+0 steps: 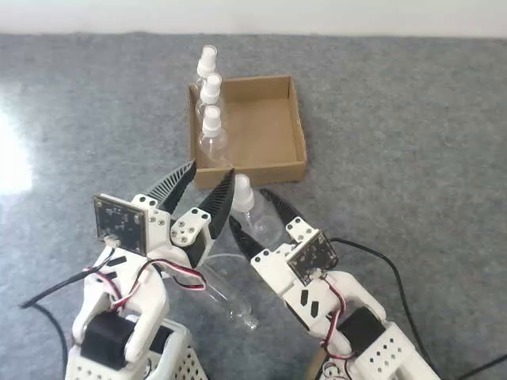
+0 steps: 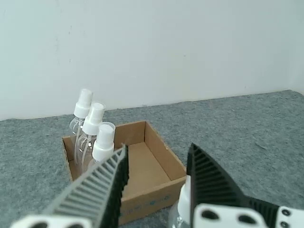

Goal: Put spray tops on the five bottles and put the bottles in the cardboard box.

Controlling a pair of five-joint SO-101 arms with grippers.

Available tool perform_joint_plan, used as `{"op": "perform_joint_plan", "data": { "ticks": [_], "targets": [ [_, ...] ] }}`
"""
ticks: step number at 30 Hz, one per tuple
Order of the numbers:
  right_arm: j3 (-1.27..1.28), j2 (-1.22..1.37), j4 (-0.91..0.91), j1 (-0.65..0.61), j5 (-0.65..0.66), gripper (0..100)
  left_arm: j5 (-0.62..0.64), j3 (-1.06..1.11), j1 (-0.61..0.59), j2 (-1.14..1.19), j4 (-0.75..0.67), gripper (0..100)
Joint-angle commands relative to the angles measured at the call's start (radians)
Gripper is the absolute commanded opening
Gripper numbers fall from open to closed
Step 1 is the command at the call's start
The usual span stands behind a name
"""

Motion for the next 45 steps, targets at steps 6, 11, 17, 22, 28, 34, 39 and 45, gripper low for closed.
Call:
{"op": "perform_joint_plan", "data": {
  "ticks": [6,11,17,22,28,34,39,45],
  "targets": [
    [0.021,-0.024,-0.045,0.016,-0.011,11.0,-0.014,0.010,-0.005,-0.005,0.003,19],
    [0.021,-0.024,-0.047,0.025,-0.011,11.0,-0.014,0.002,-0.003,-0.005,0.026,19],
    [0.017,-0.024,-0.047,0.074,-0.091,11.0,-0.015,-0.007,-0.006,-0.005,0.031,19],
    [0.017,-0.024,-0.047,0.071,-0.089,11.0,-0.015,-0.031,-0.012,-0.005,0.066,19],
    [0.017,-0.024,-0.048,0.068,-0.089,11.0,-0.011,-0.033,-0.015,-0.005,0.064,19],
    [0.021,-0.024,-0.082,0.008,-0.091,11.0,0.038,-0.016,-0.109,-0.005,0.020,19],
    [0.017,-0.024,-0.082,0.002,-0.095,11.0,0.054,0.007,-0.124,-0.005,-0.008,19],
    [0.018,-0.024,-0.082,-0.096,-0.091,10.6,0.054,0.022,-0.123,-0.005,-0.025,19]
  ]
}}
